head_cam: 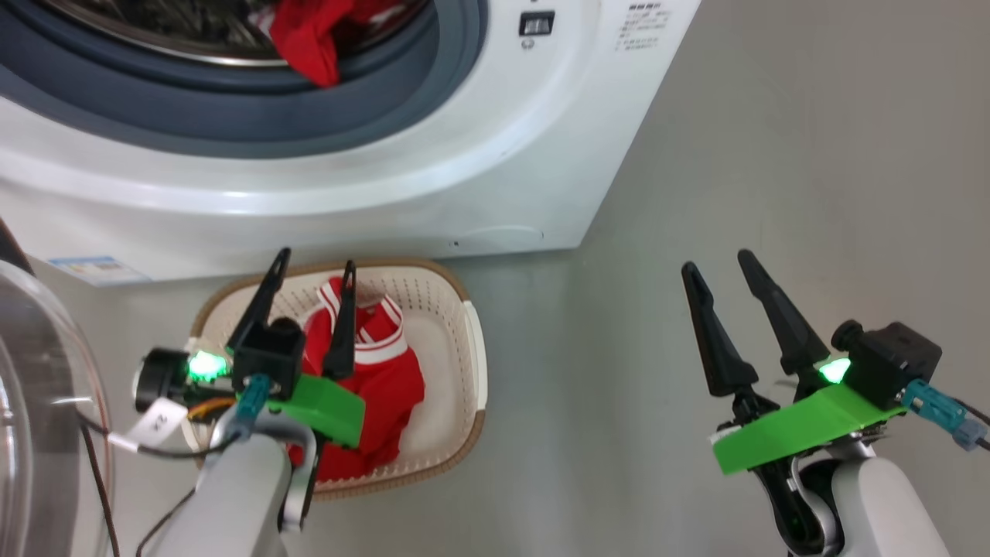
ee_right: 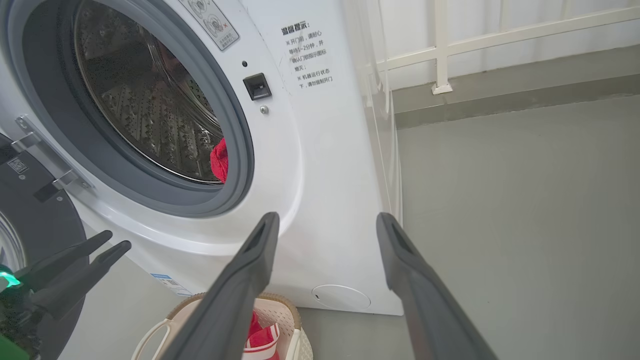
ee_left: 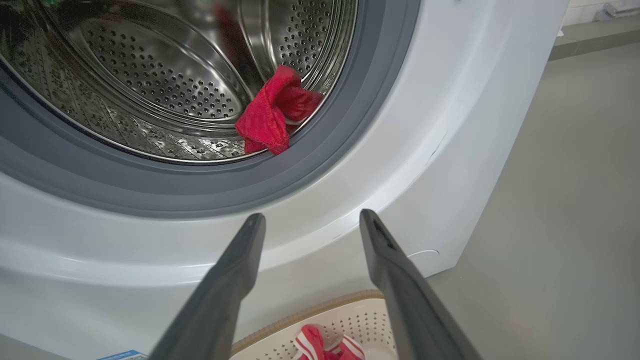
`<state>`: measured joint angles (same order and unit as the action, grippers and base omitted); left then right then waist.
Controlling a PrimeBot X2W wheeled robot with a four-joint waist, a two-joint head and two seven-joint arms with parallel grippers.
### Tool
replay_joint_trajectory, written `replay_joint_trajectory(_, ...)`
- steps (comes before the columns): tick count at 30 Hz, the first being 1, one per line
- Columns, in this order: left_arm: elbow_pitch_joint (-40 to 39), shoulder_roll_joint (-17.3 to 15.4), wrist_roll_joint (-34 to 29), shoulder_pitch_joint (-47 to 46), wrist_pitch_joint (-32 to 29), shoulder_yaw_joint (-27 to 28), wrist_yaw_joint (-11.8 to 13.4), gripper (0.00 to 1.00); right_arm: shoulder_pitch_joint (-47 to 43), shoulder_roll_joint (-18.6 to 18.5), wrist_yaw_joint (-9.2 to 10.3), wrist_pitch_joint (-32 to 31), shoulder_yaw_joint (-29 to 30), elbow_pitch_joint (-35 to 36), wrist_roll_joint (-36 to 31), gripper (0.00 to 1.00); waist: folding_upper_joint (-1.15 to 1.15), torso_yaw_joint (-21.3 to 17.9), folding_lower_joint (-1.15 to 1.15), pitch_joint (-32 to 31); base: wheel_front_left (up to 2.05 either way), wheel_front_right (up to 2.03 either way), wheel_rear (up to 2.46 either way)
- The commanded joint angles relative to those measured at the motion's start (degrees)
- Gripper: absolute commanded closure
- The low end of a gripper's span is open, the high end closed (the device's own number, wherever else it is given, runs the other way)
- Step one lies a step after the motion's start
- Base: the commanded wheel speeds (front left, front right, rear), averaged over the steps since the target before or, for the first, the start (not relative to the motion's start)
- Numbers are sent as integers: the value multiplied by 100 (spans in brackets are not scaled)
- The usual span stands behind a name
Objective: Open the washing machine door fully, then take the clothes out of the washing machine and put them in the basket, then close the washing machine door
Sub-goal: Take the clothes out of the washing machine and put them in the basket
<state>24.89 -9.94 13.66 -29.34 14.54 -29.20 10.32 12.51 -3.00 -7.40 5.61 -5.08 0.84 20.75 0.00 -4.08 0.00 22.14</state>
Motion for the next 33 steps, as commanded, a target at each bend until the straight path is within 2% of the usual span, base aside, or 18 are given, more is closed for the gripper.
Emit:
replay_joint_trajectory(1, -223, -160, -8, 160, 46, 219, 87, 0, -155, 13, -9, -36, -98, 154, -29, 0, 0, 39, 0, -363, 0, 0, 0)
replay_joint_trajectory(18, -1233, -318, 269, 1328, -97, 422, 499, 0, -1000, 13, -9, -277, 122, 534, -143, 0, 0, 39, 0, -1468, 0, 0, 0)
replay_joint_trajectory(33, -2258, -515, 322, 2030, -472, 412, 829, 0, -1461, 13, -9, -508, 215, 1046, -280, 0, 0, -63, 0, -1882, 0, 0, 0)
